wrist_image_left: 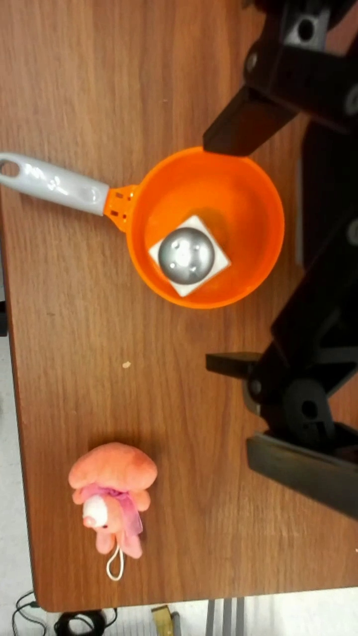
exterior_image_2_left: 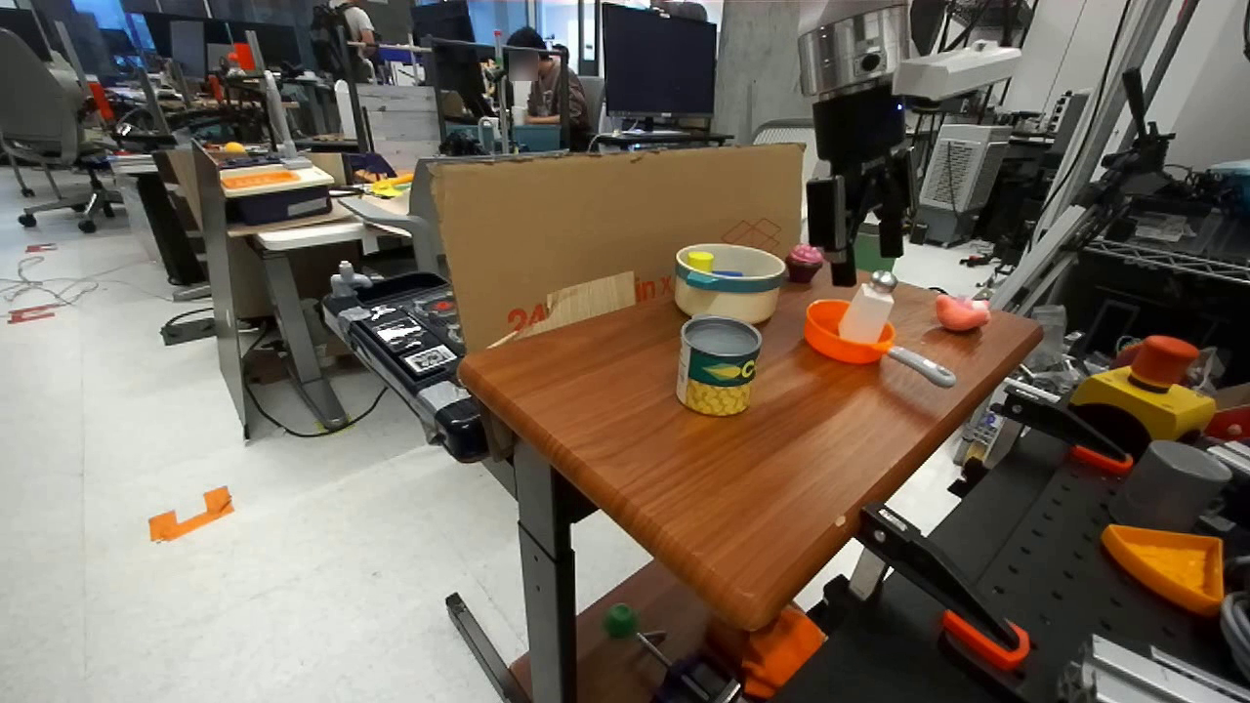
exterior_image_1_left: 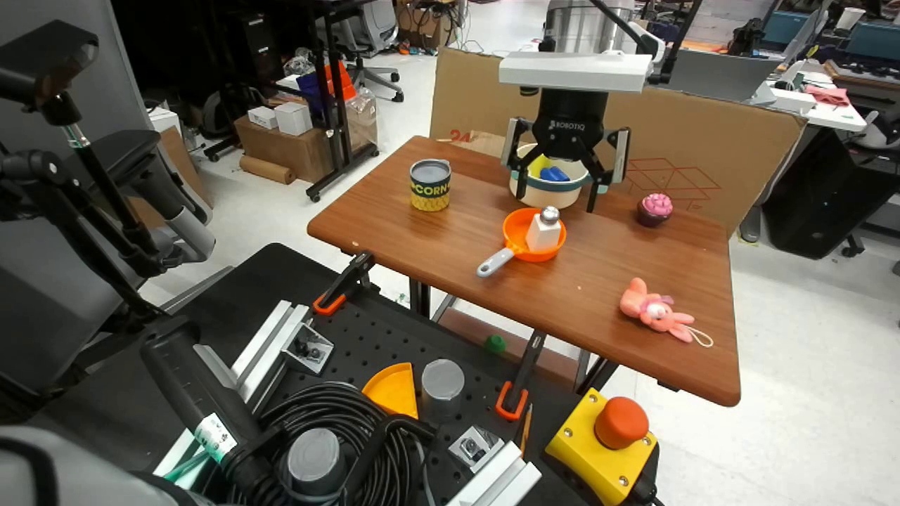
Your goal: Remove the shaker from the pot
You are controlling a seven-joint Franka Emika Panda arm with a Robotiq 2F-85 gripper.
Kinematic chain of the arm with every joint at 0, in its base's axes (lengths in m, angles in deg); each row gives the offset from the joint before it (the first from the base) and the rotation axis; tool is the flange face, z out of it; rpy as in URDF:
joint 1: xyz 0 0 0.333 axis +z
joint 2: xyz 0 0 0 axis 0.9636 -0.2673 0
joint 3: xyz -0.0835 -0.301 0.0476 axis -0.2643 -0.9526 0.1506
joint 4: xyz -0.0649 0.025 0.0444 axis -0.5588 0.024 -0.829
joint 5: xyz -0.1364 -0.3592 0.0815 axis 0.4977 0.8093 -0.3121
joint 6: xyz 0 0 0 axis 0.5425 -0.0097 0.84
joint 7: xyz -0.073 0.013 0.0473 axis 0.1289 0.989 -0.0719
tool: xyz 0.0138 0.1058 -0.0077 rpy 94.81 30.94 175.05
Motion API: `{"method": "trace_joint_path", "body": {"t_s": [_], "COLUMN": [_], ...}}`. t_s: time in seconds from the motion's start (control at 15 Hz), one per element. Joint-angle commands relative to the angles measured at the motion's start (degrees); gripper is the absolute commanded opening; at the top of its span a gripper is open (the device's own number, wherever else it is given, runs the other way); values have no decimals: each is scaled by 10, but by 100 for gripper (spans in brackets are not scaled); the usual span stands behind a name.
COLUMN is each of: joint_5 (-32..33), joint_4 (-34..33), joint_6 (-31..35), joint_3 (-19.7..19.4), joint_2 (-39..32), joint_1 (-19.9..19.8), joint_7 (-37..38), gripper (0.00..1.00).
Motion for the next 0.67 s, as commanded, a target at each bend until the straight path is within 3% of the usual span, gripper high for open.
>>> {"method": "trace_joint_path", "body": {"t_s": [0.0,0.4,0.47,0.6], "joint_5": [11,9,10,12], "joint_4": [6,7,9,11], "joint_6": [4,-2,0,2], "joint_3": [-2,-2,-2,-2], "joint_2": [1,-3,-3,-2], "joint_1": [-5,-7,-8,-8], "joint_7": [-19,-29,-35,-45], "gripper": [100,100,75,68]}}
